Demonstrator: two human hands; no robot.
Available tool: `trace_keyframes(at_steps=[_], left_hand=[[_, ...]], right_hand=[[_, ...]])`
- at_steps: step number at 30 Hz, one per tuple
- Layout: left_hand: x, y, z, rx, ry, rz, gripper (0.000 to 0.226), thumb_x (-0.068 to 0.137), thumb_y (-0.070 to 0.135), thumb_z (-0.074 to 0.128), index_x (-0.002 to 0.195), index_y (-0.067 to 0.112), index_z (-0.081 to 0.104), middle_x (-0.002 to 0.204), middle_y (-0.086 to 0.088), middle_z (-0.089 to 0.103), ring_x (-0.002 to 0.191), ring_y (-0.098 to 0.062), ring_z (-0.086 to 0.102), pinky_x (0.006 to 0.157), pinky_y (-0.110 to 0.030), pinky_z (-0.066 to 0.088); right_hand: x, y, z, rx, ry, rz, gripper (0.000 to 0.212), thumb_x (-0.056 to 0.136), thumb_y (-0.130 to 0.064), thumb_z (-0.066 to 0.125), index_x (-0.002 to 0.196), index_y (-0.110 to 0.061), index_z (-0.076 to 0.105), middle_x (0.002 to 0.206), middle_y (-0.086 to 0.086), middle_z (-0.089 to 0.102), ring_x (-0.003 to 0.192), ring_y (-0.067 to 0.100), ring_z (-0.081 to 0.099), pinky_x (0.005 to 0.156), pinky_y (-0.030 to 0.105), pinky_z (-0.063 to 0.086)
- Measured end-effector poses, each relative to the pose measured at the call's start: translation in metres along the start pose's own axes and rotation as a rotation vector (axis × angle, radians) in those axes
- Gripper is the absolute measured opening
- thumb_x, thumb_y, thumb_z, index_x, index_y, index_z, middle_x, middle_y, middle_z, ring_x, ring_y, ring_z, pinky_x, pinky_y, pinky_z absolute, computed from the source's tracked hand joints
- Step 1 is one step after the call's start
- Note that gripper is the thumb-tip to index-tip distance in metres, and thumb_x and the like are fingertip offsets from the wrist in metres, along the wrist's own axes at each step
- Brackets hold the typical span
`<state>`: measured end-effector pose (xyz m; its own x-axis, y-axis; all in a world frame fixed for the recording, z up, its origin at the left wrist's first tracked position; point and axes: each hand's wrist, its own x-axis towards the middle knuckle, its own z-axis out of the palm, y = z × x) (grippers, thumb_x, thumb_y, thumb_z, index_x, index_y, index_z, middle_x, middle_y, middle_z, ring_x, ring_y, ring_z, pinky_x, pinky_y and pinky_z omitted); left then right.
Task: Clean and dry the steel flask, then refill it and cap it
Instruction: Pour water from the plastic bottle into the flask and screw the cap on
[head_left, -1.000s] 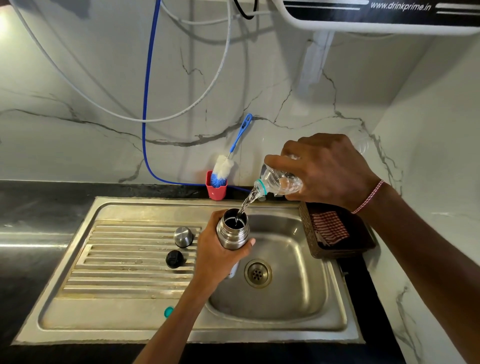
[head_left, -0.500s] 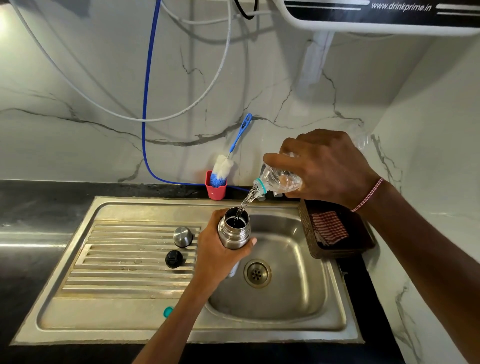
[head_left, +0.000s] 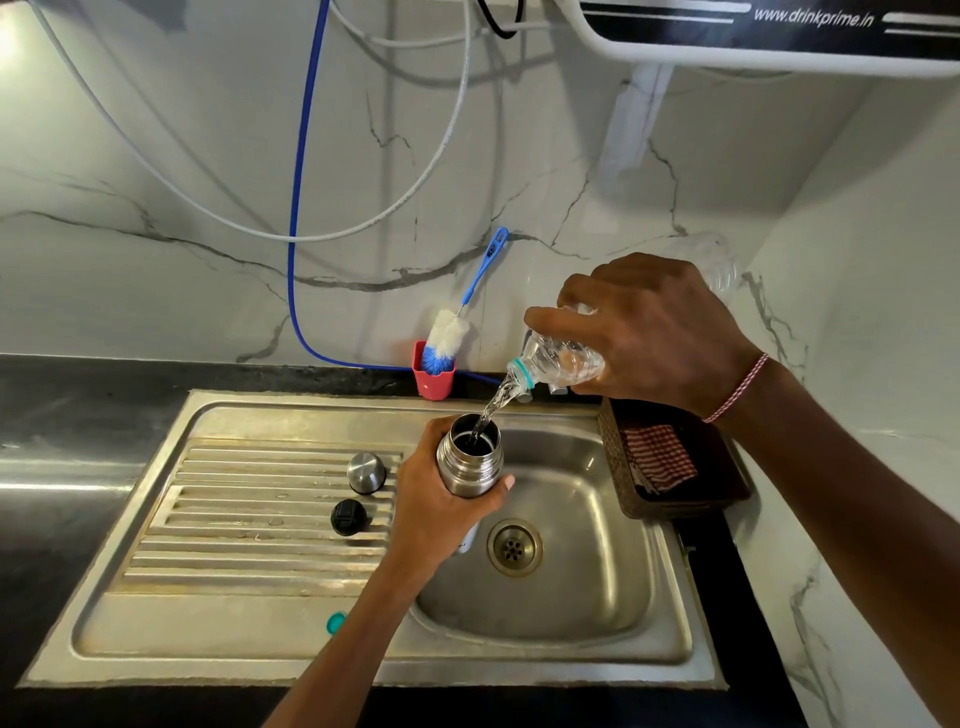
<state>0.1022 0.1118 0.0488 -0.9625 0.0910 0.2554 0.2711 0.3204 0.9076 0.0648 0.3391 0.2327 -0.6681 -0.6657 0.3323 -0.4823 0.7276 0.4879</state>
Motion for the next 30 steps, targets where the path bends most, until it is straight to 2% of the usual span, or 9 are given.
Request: trace_keyframes(at_steps=[10,14,20,30], left_hand=[[0.0,-0.001,-0.002,-0.003,0.004,0.001,0.072,0.063,0.023,0.098,0.114,0.044,0.051,0.109,0.036,0.064,0.095,0.005,0.067,0.078,-0.009,0.051],[0.001,-0.003,-0.003,-0.016,0.006,0.006,0.07,0.064,0.024,0.098,0.114,0.042,0.053,0.107,0.029,0.067,0.094,-0.002,0.069,0.078,-0.013,0.054],[0.002,-0.002,-0.004,-0.023,0.015,0.005,0.071,0.064,0.024,0.098,0.114,0.044,0.052,0.108,0.031,0.066,0.095,0.0,0.069,0.078,-0.012,0.053],[0.003,0.001,-0.007,-0.028,0.034,0.009,0.071,0.064,0.023,0.098,0.114,0.044,0.052,0.108,0.031,0.066,0.095,0.0,0.068,0.077,-0.01,0.052]], right_hand=[[0.007,-0.003,0.0,-0.002,-0.024,-0.04,0.045,0.081,-0.055,0.071,0.119,-0.032,0.063,0.098,0.001,0.068,0.073,0.025,0.062,0.066,0.034,0.047],[0.011,-0.004,-0.002,-0.006,-0.028,-0.078,0.04,0.083,-0.047,0.069,0.119,-0.032,0.064,0.097,0.002,0.068,0.074,0.025,0.062,0.066,0.034,0.047],[0.021,-0.007,-0.002,-0.026,-0.045,-0.11,0.037,0.082,-0.038,0.071,0.117,-0.035,0.06,0.095,0.0,0.066,0.074,0.025,0.06,0.066,0.032,0.044],[0.037,-0.008,-0.007,-0.069,-0.124,-0.221,0.044,0.079,-0.032,0.071,0.119,-0.031,0.054,0.096,0.003,0.064,0.076,0.027,0.06,0.072,0.039,0.048]])
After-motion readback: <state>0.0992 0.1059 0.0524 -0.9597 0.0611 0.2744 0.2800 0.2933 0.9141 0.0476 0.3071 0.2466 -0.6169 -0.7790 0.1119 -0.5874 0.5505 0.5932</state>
